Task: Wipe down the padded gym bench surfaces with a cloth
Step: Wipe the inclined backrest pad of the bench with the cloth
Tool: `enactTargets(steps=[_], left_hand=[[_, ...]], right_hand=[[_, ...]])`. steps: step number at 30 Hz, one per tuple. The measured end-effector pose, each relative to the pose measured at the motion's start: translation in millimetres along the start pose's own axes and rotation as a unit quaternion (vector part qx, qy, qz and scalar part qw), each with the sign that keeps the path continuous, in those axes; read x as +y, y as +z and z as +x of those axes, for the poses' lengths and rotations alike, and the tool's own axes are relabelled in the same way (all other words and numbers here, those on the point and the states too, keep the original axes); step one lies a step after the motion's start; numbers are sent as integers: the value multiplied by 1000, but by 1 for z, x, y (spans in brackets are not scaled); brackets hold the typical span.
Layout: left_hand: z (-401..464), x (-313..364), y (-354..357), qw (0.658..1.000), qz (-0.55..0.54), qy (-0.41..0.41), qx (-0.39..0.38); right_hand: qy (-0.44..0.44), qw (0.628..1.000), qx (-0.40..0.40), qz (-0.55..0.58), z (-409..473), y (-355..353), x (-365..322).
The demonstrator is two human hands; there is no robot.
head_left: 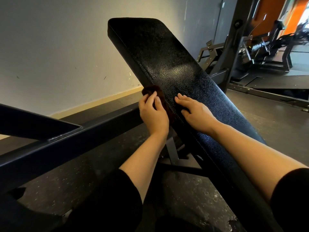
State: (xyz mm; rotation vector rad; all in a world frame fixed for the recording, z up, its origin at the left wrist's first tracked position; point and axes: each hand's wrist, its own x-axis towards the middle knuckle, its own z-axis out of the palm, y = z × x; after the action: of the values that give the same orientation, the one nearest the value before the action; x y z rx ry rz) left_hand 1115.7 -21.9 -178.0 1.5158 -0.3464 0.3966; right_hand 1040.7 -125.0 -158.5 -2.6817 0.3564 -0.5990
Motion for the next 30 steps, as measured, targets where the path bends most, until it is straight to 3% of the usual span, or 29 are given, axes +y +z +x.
enactTargets(steps=[4,8,9,13,20,24,27,30], left_hand=[[-35,-12,1,999,-14,25,-14],[-87,-28,-16,991,18,36,-126],[-84,-29,-19,992,29,31,-122],[-32,-16,-16,1000,14,5,11],[-56,-13,-3,999,-16,13,-36],[-86,-27,-24,991,10,12,-134],[-64,-25,-29,998,15,21,-49],[-29,-4,-23,999,-26,-38,-25]], right_hand=[[-1,1000,1,-3,1,1,-1],[0,1000,-3,-1,-1,-1,-2],[-1,1000,-8,-4,-2,-2,-2],[2,1000,-9,-4,-1,-2,-3],[11,1000,2,-4,1,3,-3],[10,1000,-15,-4,-1,-2,-7],[6,1000,-31,-4,-14,-16,-7],[30,999,43,-5,-44,-25,2]])
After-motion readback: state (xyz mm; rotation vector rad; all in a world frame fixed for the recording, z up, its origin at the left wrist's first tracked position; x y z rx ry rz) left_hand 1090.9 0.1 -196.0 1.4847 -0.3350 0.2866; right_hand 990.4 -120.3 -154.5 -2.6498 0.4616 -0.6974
